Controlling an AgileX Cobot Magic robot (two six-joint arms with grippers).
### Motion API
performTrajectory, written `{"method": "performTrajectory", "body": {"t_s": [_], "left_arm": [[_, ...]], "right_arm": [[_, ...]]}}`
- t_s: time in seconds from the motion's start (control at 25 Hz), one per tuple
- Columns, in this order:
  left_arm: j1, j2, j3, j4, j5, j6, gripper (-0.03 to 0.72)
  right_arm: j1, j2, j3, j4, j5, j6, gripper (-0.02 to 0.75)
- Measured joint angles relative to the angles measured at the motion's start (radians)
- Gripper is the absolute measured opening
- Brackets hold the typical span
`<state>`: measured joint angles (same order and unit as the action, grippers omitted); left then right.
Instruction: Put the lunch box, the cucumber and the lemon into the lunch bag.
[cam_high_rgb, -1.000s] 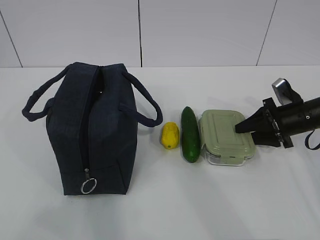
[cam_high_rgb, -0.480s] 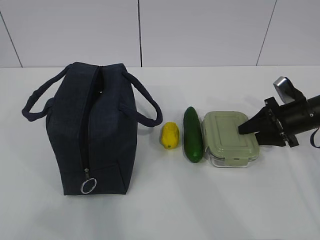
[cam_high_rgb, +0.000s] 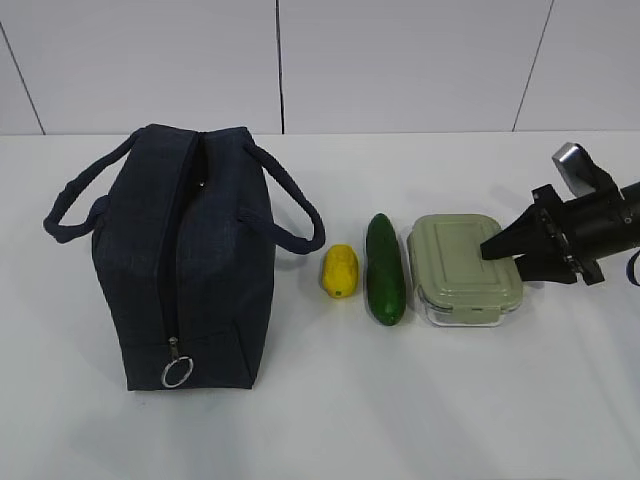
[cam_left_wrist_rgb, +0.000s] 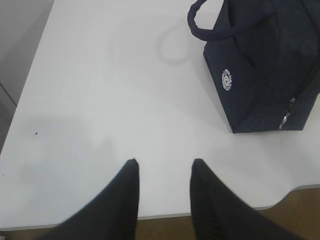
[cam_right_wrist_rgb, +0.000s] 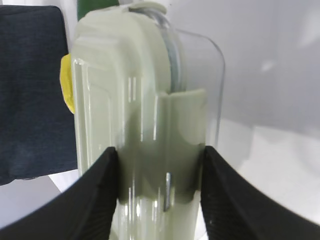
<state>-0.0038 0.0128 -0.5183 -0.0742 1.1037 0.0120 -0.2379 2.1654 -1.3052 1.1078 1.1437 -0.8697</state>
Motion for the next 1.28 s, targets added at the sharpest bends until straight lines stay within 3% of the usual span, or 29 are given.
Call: {"method": "performTrajectory", "body": {"t_s": [0.68, 0.96, 1.28], "left_arm": [[0.000, 0.040, -0.004, 0.000, 0.002, 0.000, 0.245], [0.000, 0.164, -0.112, -0.020, 0.002, 0.000, 0.235], [0.000, 0.409, -0.231, -0.148, -0.049, 0.000, 0.235]], "right_arm": [[0.000, -0.092, 0.000, -0.007, 0.000, 0.070, 0.360], [0.000, -0.146, 0.000, -0.008, 0.002, 0.119, 0.360], [0.000, -0.234, 0.000, -0.008, 0.011, 0.180, 0.360]]}}
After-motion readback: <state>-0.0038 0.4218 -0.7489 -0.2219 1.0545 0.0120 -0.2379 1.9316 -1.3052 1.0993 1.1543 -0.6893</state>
